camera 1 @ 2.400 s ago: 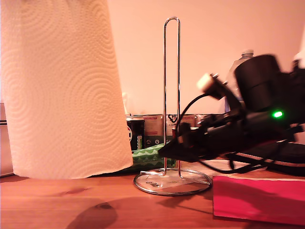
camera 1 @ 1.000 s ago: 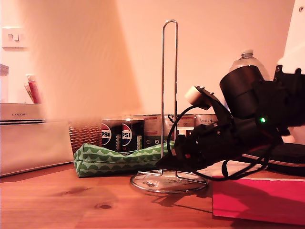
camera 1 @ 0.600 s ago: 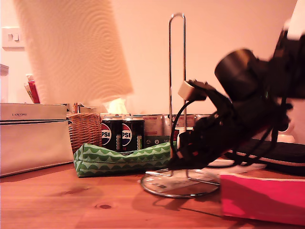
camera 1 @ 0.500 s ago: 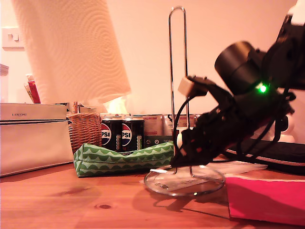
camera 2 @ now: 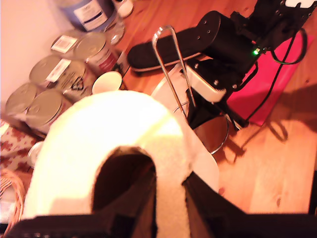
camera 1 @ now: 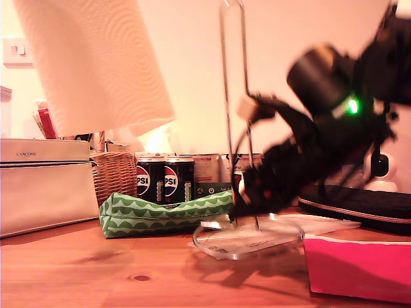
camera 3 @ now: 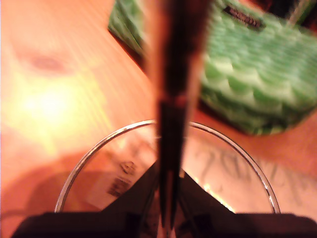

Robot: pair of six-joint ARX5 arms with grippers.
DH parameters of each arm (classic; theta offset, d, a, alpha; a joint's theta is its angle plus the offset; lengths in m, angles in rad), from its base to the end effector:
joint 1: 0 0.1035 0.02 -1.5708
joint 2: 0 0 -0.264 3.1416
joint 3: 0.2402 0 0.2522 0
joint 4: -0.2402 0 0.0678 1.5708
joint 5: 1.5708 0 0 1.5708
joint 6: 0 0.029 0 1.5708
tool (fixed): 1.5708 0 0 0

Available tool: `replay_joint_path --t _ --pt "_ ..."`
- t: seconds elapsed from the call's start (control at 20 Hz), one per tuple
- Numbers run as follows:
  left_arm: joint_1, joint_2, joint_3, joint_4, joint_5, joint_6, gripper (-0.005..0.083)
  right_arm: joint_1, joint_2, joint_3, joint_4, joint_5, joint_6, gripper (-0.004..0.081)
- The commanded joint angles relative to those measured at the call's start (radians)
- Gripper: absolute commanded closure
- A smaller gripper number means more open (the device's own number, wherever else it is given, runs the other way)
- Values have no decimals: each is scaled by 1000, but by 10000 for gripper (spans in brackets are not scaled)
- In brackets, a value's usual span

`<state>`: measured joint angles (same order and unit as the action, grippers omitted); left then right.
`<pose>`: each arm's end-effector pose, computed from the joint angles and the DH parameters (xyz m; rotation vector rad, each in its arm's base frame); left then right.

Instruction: Insert the paper towel roll into the metallic stand.

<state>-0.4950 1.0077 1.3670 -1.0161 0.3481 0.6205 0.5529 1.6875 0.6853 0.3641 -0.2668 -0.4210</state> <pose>0.1384 -0.0859 0.4110 0.6105 0.4011 -0.9962 0.2599 0.1694 0.1345 -0.4767 0.4743 0.9186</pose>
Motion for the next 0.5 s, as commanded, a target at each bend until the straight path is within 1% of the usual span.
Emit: replay_joint_path --t 0.0,0.05,0.2,0.25,0.35,0.45 --pt "13 -15 10 29 26 8 797 13 -29 13 -30 31 -17 783" --pt "22 -15 10 36 45 9 797 20 -36 23 -83 53 -29 783" --pt "56 -15 9 52 95 9 797 35 -51 51 -185 142 -63 783" --pt "68 -15 9 45 118 9 797 39 -57 63 -235 179 -77 783" --pt "97 -15 9 44 147 10 797 42 -70 89 -314 232 -78 783" --pt "121 -15 9 47 183 28 797 43 -89 113 -392 283 -102 783"
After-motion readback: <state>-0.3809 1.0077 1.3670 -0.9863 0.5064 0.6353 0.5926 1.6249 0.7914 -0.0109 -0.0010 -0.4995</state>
